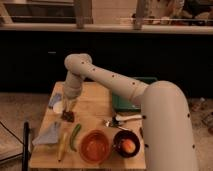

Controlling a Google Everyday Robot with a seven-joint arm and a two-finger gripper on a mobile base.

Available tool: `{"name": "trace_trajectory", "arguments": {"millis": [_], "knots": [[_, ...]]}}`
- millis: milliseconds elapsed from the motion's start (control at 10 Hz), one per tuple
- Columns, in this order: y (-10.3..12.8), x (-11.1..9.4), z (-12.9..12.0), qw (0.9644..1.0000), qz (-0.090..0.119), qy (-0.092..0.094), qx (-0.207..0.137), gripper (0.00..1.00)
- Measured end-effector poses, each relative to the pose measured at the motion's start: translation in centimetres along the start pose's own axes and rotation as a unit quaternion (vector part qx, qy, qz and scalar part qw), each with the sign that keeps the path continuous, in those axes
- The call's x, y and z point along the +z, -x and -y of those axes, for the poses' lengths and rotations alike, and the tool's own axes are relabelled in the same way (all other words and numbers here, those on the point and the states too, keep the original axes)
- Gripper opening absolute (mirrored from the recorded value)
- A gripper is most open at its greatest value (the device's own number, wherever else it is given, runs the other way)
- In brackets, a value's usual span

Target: Place grapes in paper cup

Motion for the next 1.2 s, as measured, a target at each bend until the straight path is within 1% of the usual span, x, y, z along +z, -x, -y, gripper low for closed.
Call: {"name": "trace_trajectory", "arguments": {"millis": [300, 400, 500, 900, 1000, 1200], "knots": [[1.3, -1.7, 0.3, 0.9998, -0.008, 0.019, -0.008, 0.0], [1.7, -2.4, 0.3, 0.9997, -0.009, 0.021, -0.009, 0.0], [1.9, -3.3, 0.3, 0.9996, -0.008, 0.024, -0.011, 0.0], [3.7, -5.3, 0.6, 0.9987, 0.003, 0.036, -0.034, 0.0], [4.1, -5.7, 0.8, 0.9983, 0.004, 0.042, -0.039, 0.0], [5.0, -6.4, 1.4, 0.9976, 0.006, 0.048, -0.049, 0.0]]}}
